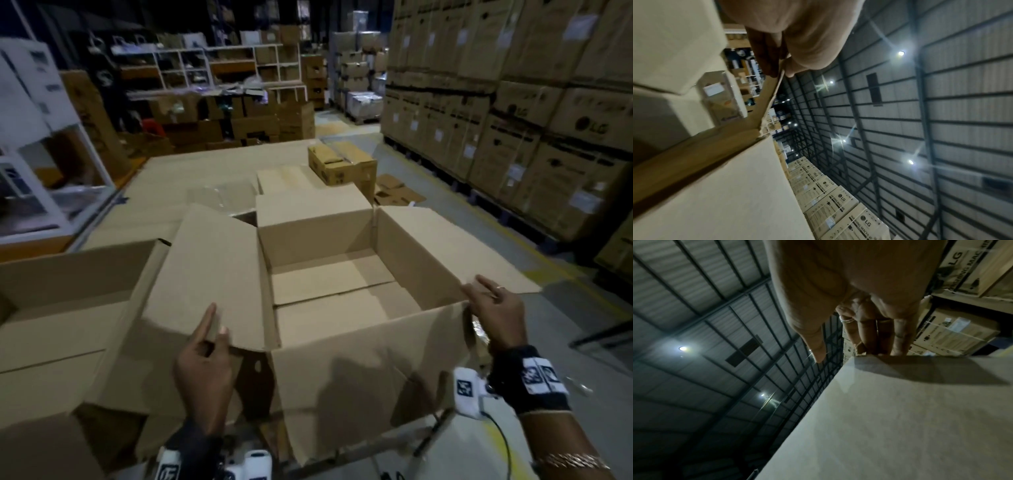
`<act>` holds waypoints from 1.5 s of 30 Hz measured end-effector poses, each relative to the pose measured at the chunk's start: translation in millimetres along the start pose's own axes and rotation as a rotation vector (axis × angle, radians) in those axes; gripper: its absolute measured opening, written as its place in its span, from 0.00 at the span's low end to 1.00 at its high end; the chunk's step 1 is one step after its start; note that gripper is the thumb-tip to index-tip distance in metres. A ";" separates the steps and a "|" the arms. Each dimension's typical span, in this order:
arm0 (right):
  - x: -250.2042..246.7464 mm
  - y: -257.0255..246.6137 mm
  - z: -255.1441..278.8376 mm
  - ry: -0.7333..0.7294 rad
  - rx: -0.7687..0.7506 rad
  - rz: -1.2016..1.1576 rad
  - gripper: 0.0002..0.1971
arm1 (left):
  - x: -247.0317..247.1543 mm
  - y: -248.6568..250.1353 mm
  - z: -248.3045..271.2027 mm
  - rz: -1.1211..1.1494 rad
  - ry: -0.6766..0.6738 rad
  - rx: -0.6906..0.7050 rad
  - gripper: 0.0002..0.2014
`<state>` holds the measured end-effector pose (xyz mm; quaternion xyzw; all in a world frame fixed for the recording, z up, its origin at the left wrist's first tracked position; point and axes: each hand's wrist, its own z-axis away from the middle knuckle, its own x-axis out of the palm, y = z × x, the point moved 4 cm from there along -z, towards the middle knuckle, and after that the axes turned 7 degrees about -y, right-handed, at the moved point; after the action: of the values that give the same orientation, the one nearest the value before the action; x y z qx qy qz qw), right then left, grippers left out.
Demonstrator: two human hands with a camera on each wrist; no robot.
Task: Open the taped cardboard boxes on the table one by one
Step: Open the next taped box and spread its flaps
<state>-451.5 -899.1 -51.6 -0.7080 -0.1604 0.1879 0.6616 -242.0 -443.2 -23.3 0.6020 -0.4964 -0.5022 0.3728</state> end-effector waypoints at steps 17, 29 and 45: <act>12.7 -148.0 -46.2 -0.150 -0.665 0.801 0.34 | 25.1 113.1 -49.4 -0.700 -0.074 0.510 0.25; 60.6 -173.0 -32.3 -0.410 -1.028 0.795 0.31 | 19.9 154.8 -83.8 -0.832 -0.112 0.683 0.26; 174.9 -249.9 55.3 -0.311 -1.386 0.502 0.20 | -116.4 212.8 -106.0 -1.060 0.119 0.875 0.24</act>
<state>-319.1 -749.0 185.1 -0.9428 -0.1672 0.2869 -0.0283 -186.5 -384.0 228.7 0.8851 -0.2709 -0.3363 -0.1736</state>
